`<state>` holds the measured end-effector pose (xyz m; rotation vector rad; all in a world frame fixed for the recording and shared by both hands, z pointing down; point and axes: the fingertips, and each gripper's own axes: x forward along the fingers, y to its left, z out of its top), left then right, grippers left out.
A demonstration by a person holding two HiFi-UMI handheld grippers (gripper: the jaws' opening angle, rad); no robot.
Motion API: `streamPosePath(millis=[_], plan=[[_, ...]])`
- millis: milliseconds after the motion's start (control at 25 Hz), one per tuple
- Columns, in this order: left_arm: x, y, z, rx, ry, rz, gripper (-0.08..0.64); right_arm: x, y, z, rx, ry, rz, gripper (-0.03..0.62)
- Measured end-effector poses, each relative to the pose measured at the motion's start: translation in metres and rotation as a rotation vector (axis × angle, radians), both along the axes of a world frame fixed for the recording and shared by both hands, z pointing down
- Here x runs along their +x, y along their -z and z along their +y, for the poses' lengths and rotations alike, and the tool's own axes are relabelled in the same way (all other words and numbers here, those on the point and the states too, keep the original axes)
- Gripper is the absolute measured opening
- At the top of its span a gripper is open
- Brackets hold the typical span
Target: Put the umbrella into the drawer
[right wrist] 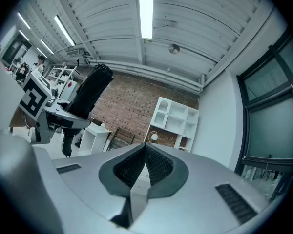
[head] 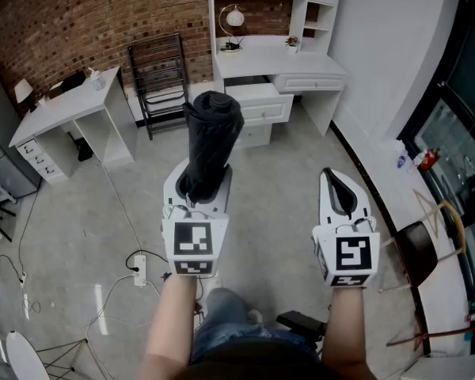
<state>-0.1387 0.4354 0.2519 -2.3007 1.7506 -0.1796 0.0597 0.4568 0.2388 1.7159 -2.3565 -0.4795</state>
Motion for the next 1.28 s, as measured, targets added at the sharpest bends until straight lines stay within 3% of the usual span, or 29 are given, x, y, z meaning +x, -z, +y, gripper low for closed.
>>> streamPosePath(millis=[280,560,1280], plan=[[-0.002,-0.004,-0.014,-0.009,0.028,0.033,0.236,0.022,-0.003,-0.007,0.005,-0.021,-0.001,0.002],[-0.005,-0.010,-0.074,-0.011,0.027,0.041,0.236,0.021,-0.006,-0.065,0.005,-0.024,-0.014,0.001],[-0.071,-0.025,-0.375,-0.070,-0.049,0.027,0.236,-0.050,-0.020,-0.356,-0.045,-0.097,0.004,0.002]])
